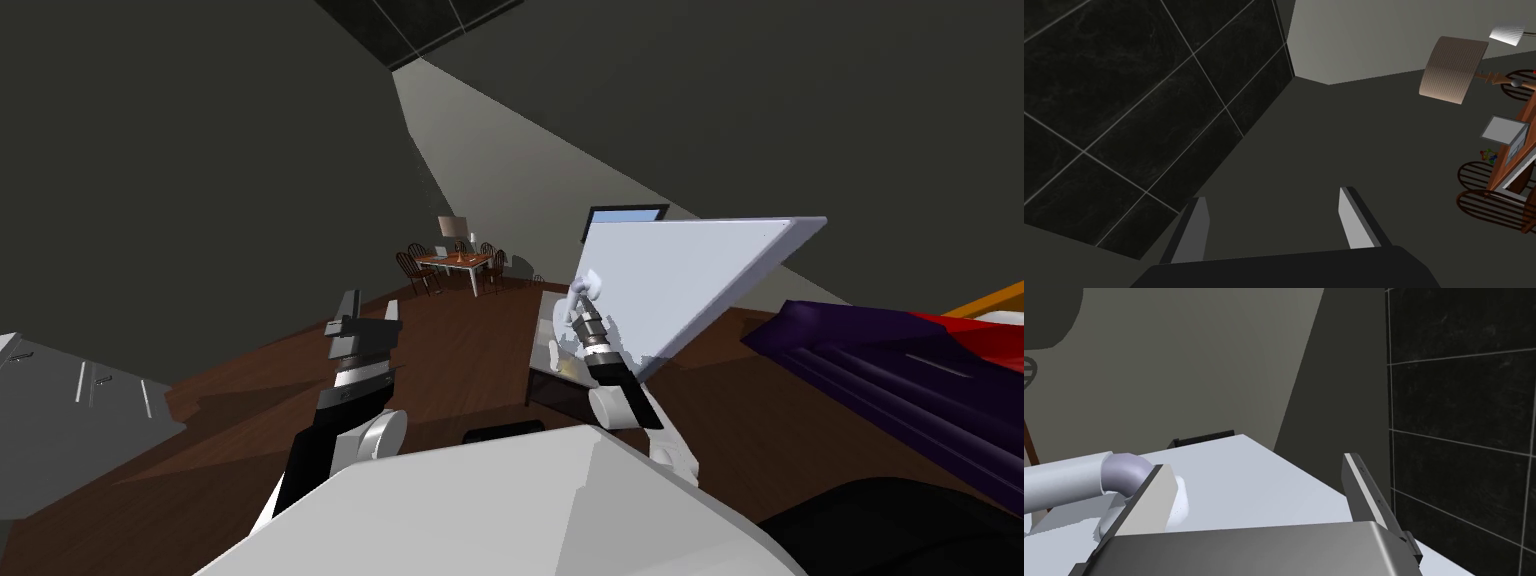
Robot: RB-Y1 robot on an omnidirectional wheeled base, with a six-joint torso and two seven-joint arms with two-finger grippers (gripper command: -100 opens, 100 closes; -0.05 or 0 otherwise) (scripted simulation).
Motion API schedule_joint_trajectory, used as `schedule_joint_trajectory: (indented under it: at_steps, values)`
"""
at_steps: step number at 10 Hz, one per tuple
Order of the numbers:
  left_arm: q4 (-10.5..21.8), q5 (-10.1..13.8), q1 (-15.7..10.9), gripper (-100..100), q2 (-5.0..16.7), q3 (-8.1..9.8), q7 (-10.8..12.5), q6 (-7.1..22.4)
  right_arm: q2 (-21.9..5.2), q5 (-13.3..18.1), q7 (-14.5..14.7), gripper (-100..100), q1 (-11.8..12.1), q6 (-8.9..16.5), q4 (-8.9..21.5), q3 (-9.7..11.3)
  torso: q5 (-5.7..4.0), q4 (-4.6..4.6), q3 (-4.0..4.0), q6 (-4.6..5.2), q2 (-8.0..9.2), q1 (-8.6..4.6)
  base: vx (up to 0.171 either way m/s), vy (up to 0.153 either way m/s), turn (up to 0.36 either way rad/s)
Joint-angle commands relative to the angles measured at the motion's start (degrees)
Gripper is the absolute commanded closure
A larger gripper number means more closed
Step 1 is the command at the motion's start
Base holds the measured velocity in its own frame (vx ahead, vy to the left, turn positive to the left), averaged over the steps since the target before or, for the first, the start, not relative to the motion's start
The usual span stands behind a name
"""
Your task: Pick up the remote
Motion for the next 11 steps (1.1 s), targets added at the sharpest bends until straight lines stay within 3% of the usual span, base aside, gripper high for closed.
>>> schedule_joint_trajectory:
  at_steps: [1, 2, 3, 4, 5, 6, 7, 10, 11]
  values:
    - [0.0, 0.0, 0.0, 0, 0.0, 0.0, 0.0, 0.0, -0.4, -0.1, -0.6, -100, -0.7, 1.8, 0.7, -0.5, 0.0, 0.0, 0.0, 0.0, 0.0, 0.0, 0.084, 0.079, 0.011]
    - [0.0, 0.0, 0.0, 0, 0.0, 0.0, 0.0, 0.0, -1.3, -0.5, -1.8, -100, -1.3, 4.1, 1.8, -1.4, -0.02, 0.01, 0.03, 0.0, 0.06, -0.08, 0.093, 0.11, 0.029]
    - [0.0, 0.0, 0.0, 0, 0.0, 0.0, 0.0, 0.0, -1.3, -0.5, -1.8, -100, -1.3, 4.3, 1.8, -1.4, -0.01, 0.01, 0.02, 0.0, 0.04, -0.01, 0.084, 0.083, 0.003]
    - [0.0, 0.0, 0.0, 0, 0.0, 0.0, 0.0, 0.0, -2.1, -0.9, -3.1, -100, -1.9, 6.5, 2.8, -2.3, -0.01, 0.01, 0.04, 0.01, 0.08, -0.08, 0.099, 0.111, 0.021]
    - [0.0, 0.0, 0.0, 0, 0.0, 0.0, 0.0, 0.0, -2.1, -0.9, -3.1, -100, -1.9, 6.8, 2.8, -2.3, -0.01, 0.01, 0.02, 0.0, 0.04, 0.0, 0.084, 0.095, 0.005]
    - [0.0, 0.0, 0.0, 0, 0.0, 0.0, 0.0, 0.0, -2.9, -1.4, -4.4, -100, -2.4, 9.1, 3.9, -3.3, 0.0, 0.01, 0.04, 0.0, 0.09, -0.04, 0.098, 0.111, 0.026]
    - [0.0, 0.0, 0.0, 0, 0.0, 0.0, 0.0, 0.0, -2.9, -1.4, -4.4, -100, -2.4, 9.5, 3.9, -3.3, 0.0, 0.01, 0.03, 0.0, 0.05, 0.01, 0.078, 0.096, 0.004]
    - [0.0, 0.0, 0.0, 0, 0.0, 0.0, 0.0, 0.0, -4.3, -2.4, -7.1, -100, -3.4, 14.4, 6.1, -5.3, 0.0, 0.01, 0.02, 0.01, 0.04, -0.06, 0.109, 0.101, 0.011]
    - [0.0, 0.0, 0.0, 0, 0.0, 0.0, 0.0, 0.0, -4.3, -2.4, -7.1, -100, -3.4, 14.9, 6.1, -5.3, -0.01, -0.02, -0.04, 0.01, -0.06, -0.04, 0.103, 0.09, 0.001]
